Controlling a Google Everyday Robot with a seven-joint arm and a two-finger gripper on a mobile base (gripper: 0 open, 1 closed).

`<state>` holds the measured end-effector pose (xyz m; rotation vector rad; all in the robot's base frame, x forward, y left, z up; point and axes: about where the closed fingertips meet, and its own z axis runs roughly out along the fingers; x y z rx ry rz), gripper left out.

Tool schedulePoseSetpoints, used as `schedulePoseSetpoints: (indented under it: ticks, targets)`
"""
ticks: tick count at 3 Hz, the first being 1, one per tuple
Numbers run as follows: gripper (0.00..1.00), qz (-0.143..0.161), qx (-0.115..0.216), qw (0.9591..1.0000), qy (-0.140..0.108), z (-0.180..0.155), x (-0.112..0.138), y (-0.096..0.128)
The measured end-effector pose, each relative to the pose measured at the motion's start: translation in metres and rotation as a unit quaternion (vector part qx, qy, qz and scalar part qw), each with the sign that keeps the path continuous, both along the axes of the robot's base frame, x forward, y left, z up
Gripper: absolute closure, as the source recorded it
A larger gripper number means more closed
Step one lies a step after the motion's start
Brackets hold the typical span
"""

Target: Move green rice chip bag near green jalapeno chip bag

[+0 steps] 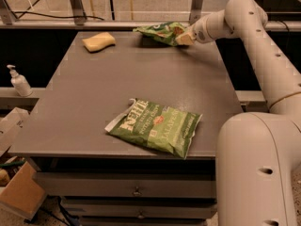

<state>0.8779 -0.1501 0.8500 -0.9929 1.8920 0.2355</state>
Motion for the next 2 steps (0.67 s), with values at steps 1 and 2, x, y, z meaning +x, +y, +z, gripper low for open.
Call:
schedulePoseSetpoints:
  ticks: [1,2]
  targets:
    - [0.88,-0.002,0.000,1.0000,0.001,0.0023,-0.0029,-0.0016]
    - [1.00,-0.008,0.007,0.9999,-0.002,0.0106,-0.0085,-0.0052]
